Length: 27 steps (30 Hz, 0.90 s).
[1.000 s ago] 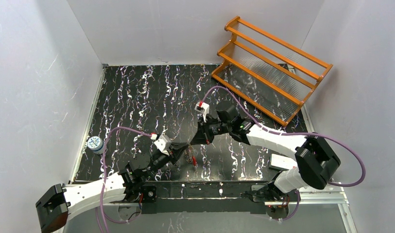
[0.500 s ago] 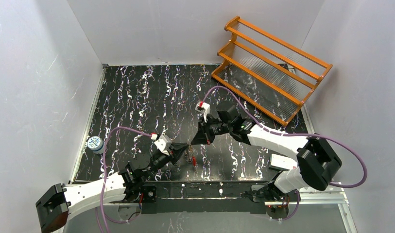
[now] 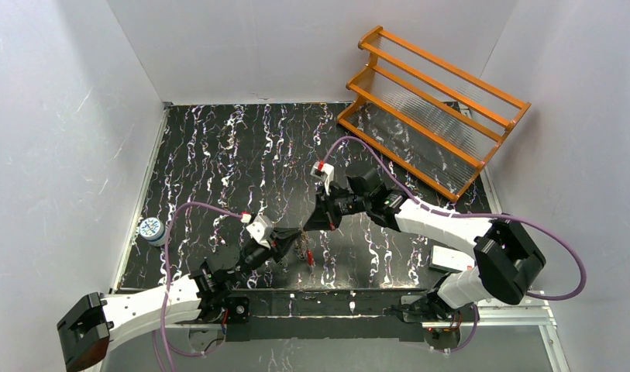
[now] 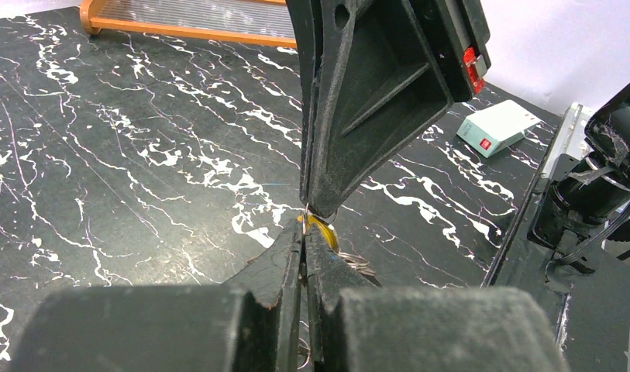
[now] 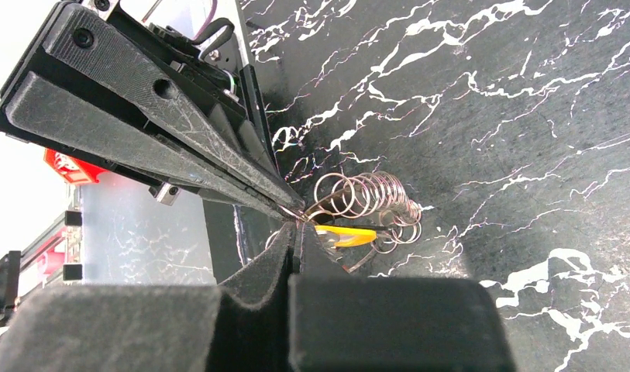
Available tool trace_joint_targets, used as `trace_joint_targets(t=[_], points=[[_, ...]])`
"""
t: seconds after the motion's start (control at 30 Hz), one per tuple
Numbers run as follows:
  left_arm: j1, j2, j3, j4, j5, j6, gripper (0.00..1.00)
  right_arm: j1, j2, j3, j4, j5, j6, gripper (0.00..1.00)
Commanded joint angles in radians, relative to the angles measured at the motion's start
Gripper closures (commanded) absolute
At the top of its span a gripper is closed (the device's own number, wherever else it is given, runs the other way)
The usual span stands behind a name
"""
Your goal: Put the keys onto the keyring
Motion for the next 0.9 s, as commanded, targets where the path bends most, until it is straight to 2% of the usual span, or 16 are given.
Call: trace_joint_targets(t=[0.0, 0.3, 0.87], points=[[-0.003, -0.004, 0.003, 0.037, -0.006, -0.005, 1.0, 0.002, 0.004, 0.016, 0.045, -0.018, 0.003, 0.99], [-0.003, -0.006, 0.0, 0.037, 0.0, -0.008, 1.0, 0.003, -0.003, 0.027, 0.049, 0.001, 0.006, 0.99], [-0.003, -0.003, 0.003, 0.047, 0.011, -0.007, 1.0, 0.002, 0.071, 0.05, -0.045, 0.055, 0.013, 0.99]])
